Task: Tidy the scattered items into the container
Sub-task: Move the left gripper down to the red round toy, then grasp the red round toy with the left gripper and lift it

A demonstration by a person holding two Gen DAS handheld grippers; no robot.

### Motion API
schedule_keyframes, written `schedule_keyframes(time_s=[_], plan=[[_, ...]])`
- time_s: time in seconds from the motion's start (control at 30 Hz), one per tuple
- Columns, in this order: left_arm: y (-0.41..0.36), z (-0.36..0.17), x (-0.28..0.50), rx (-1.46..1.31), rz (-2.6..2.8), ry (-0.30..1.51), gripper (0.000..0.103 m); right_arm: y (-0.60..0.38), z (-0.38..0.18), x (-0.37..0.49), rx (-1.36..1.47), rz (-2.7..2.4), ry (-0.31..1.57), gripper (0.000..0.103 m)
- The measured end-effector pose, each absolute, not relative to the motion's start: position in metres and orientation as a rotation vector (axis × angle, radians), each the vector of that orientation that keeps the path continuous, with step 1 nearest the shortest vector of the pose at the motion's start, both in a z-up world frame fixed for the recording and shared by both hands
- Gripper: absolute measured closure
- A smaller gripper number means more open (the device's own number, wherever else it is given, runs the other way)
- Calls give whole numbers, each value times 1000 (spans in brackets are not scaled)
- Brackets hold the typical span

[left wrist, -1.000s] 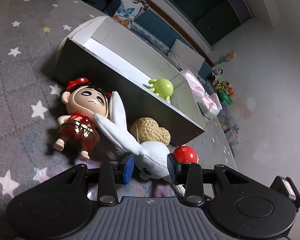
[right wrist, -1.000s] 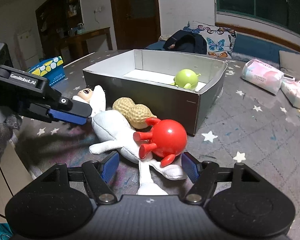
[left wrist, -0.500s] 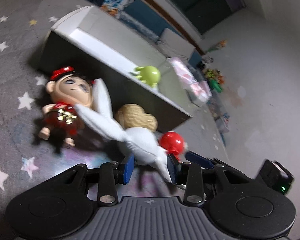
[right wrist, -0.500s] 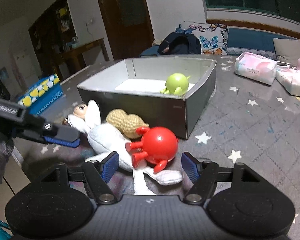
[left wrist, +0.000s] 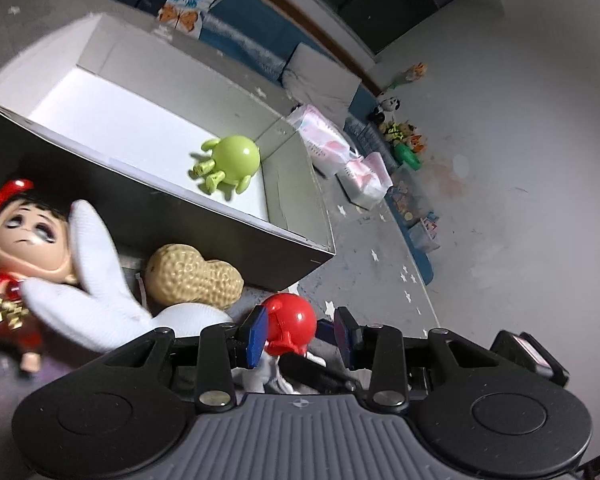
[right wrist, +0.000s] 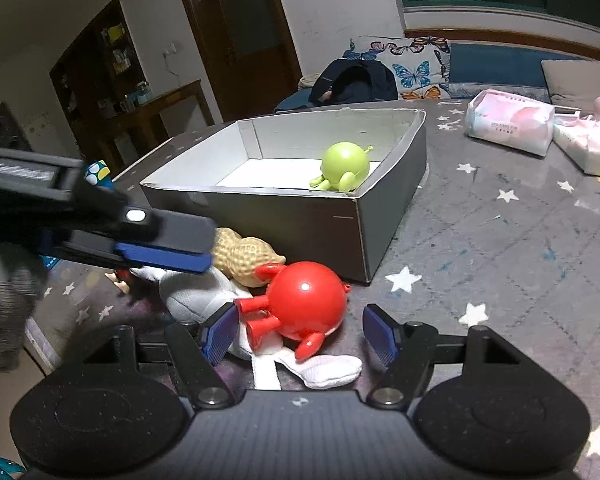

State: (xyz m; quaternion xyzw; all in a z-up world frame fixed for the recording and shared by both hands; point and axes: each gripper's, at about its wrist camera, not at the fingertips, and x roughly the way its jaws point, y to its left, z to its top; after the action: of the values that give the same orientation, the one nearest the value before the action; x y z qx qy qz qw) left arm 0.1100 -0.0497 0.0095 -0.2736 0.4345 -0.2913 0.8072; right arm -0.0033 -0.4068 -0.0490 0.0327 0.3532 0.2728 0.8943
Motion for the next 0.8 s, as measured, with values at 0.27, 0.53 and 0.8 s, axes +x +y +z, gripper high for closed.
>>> schedule_keyframes(time_s=[0.27, 0.53, 0.8], plan=[[-64, -4, 125, -567, -598, 974, 65, -406, -55, 3, 100, 583, 743, 33], [-68, -5, 131, -549, -579, 979, 64, -405, -57, 8, 124, 592, 740, 38], [-71, -3, 126, -570, -621, 992, 64, -405, -52, 3, 121, 595, 722, 38]])
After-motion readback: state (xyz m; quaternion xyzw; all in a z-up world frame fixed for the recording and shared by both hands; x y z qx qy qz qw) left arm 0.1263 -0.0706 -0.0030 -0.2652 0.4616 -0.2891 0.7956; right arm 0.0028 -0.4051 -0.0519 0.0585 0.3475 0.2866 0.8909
